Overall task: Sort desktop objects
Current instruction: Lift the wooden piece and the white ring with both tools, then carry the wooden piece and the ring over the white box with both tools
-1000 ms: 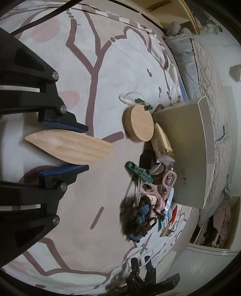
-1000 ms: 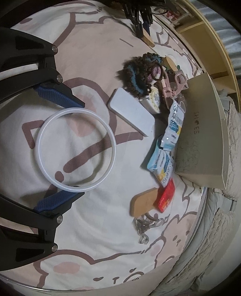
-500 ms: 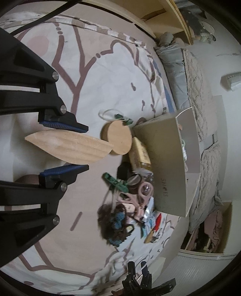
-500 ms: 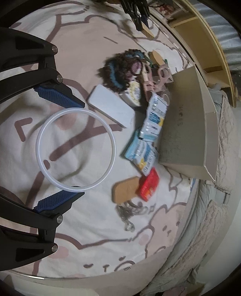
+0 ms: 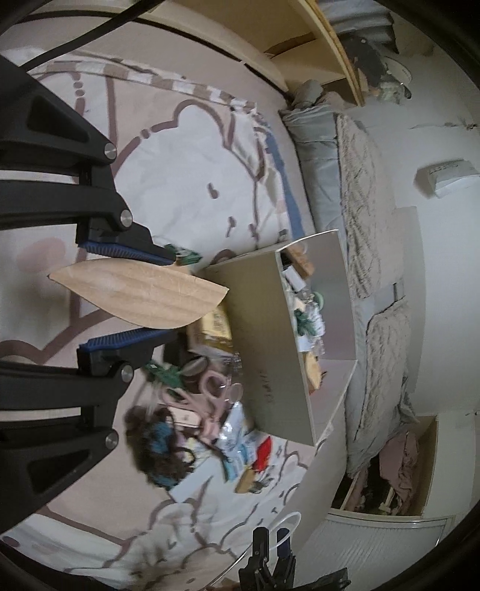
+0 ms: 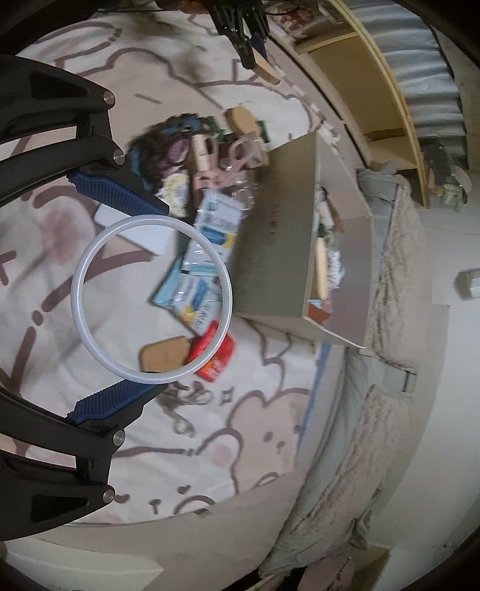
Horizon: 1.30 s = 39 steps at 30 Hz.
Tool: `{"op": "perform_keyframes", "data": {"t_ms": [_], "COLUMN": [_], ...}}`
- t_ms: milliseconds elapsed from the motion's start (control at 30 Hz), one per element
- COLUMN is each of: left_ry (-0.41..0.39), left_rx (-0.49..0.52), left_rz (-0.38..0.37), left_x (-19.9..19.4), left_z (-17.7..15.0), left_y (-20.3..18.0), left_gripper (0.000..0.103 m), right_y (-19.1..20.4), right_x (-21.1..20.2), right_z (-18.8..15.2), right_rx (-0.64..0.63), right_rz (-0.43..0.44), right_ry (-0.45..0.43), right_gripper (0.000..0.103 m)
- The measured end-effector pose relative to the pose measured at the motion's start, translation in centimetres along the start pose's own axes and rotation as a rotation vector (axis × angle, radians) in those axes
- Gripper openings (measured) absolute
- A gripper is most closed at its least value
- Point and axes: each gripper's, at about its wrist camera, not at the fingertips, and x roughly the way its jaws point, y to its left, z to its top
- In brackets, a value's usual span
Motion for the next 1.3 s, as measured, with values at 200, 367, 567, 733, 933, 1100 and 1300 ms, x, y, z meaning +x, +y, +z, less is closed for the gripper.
{"op": "perform_keyframes", "data": {"t_ms": [200, 367, 567, 733, 933, 1100, 1300], "left_ry": [-0.043, -0.078, -0.103, -0.138, -0.17, -0.207, -0.229], "left_rx": [0.015, 0.026, -0.028, -0.019, -0.002, -0.034, -0.065], "left_rz": [0.013, 0.014, -0.013, -0.007, 0.008, -0.003, -0.002], "left_x": [-1.1, -2.4, -3.9, -5.4, -7.5, -9.4, -10.8], "left_z": [2.6, 4.6, 6.8, 8.4, 10.3, 11.9, 14.2], "left_y": [-0.7, -1.3, -1.4, -2.4, -3.7, -4.2, -4.9], "left_gripper": [0.034, 0.034, 0.034, 0.034, 0.034, 0.034, 0.034], "right_y": [0.5, 1.2, 2.1, 3.2, 4.5, 5.6, 7.1], "right_x": [-1.2, -1.9, -3.0, -4.2, -5.7, -6.8, -8.2], "right_z": [1.8, 3.1, 4.6, 6.1, 7.7, 8.9, 9.9], "right_rx": [0.005, -0.002, -0.012, -0.008, 0.005, 0.031, 0.042], "right_rz": [-0.008, -0.005, 0.0, -0.003, 0.005, 0.033, 0.045], "right_ry": [-0.039, -0.068, -0.098, -0.131, -0.171, -0.196, -0.23], "right_gripper": [0.084, 0.084, 0.084, 0.084, 0.084, 0.084, 0.084]}}
